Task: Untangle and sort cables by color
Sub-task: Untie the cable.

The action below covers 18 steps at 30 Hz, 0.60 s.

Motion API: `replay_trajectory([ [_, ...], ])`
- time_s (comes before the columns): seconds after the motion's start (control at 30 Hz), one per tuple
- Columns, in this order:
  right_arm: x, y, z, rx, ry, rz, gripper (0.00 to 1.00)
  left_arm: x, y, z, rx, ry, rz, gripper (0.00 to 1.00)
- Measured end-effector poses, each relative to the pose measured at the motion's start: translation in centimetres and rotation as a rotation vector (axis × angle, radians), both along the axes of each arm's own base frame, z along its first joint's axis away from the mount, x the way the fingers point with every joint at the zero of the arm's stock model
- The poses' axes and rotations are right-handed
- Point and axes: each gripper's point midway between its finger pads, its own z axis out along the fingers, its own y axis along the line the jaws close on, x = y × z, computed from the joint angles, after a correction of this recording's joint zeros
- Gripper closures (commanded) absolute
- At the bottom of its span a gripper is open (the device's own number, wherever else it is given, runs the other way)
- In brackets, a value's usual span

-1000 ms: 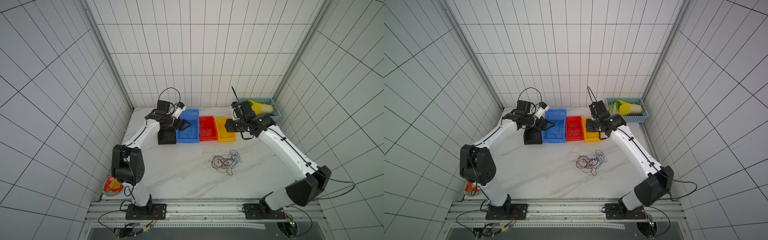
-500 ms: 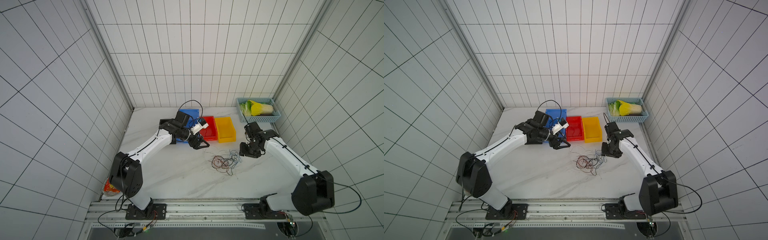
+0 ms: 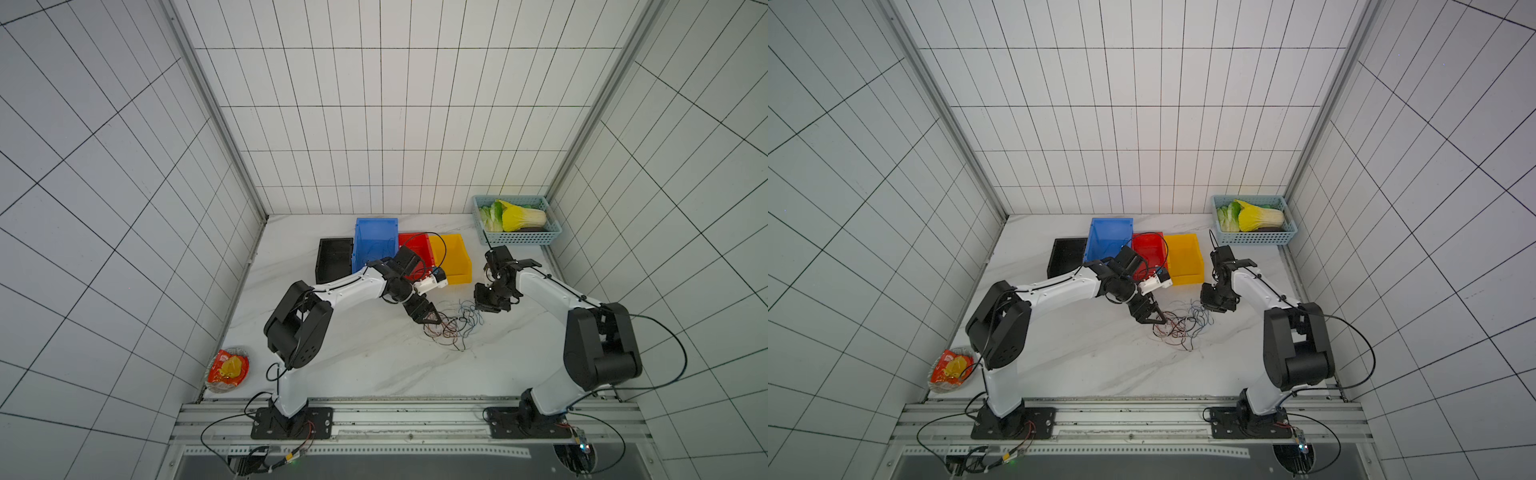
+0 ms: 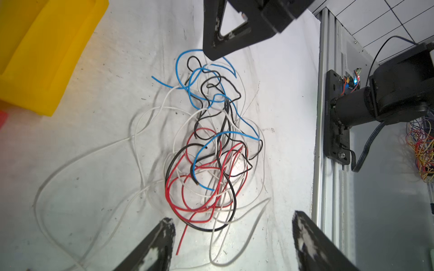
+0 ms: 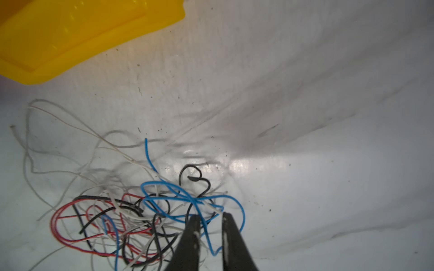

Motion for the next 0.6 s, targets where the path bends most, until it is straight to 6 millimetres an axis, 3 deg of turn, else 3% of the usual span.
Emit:
replay_trajectory([
  [0.13,0.1,0.5,0.3,-0.023,-0.035,0.034,1.0,0.7,-1.1,-0.5,0.0,-0.05,0.017,0.25],
  [0.23,-0.2,1.8,2.2,-0.055,-0.117,0.106,1.0,1.3,-2.0,-1.2,-0.005,-0.076,0.033,0.25],
  [0.43,-1.8,4.8,9.6,-0.095,-0.408,0.247,1.0,2.6,-1.9,-5.6,0.079,-0.093,0.098,0.27],
  [0.53,-2.6,4.7,13.7,-0.073,-0.552,0.244,1.0,3.0,-0.8,-7.6,0.127,-0.11,0.15,0.27],
  [0.6,-3.0,4.1,16.7,-0.048,-0.651,0.219,1.0,3.5,-0.7,-7.7,0.118,-0.138,0.178,0.27],
])
